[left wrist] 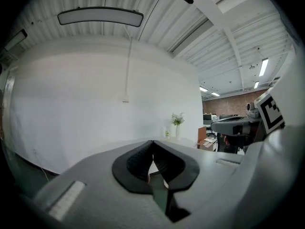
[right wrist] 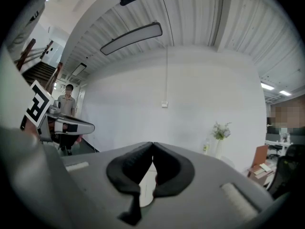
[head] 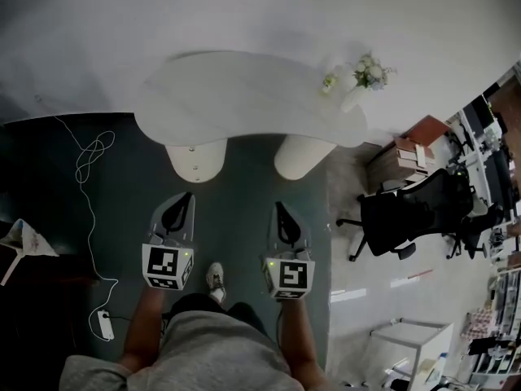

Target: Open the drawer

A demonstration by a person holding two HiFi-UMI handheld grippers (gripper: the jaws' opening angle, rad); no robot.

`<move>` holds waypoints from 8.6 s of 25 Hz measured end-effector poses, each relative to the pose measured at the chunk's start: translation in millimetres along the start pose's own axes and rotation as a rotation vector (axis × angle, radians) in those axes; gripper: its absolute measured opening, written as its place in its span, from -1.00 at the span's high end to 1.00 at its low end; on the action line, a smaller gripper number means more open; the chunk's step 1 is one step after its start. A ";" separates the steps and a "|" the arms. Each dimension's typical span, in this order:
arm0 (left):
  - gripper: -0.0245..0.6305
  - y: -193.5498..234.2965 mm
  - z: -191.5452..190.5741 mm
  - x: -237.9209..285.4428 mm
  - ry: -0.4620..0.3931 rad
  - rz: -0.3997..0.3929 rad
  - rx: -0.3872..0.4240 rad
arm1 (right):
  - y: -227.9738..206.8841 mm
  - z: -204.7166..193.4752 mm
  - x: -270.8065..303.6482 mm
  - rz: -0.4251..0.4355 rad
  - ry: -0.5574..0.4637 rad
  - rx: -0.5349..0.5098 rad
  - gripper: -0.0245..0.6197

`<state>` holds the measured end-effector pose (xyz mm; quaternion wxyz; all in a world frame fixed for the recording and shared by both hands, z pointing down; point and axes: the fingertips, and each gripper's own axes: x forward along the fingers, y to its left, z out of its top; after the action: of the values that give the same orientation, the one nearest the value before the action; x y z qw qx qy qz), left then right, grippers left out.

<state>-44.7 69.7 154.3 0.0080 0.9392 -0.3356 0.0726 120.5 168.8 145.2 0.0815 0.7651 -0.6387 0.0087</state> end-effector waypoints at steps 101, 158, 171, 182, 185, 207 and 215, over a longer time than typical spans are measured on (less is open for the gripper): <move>0.70 155.2 -593.1 329.0 0.298 0.425 -0.221 | 65.2 -535.2 405.2 0.552 0.240 -0.053 0.91; 0.57 148.8 -678.6 313.5 0.492 0.373 -0.229 | 25.6 -547.5 383.1 0.442 0.298 -0.072 0.91; 0.57 117.1 -687.3 259.2 0.583 0.372 -0.257 | 33.5 -541.5 337.1 0.454 0.340 -0.066 0.91; 0.57 96.1 -694.2 224.6 0.635 0.358 -0.261 | 39.9 -537.3 305.4 0.466 0.361 -0.078 0.91; 0.57 90.7 -697.1 212.4 0.653 0.353 -0.267 | 50.9 -536.1 294.0 0.478 0.370 -0.069 0.91; 0.56 69.6 -703.2 177.3 0.705 0.351 -0.312 | 68.0 -532.9 263.0 0.510 0.410 -0.076 0.91; 0.13 67.9 -684.5 175.4 0.651 0.333 -0.339 | 67.7 -522.7 264.8 0.510 0.401 -0.078 0.91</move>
<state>-43.2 -49.7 854.0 0.2565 0.7855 -0.4702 0.3101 150.4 -30.2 699.6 0.2299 0.5599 -0.7808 0.1547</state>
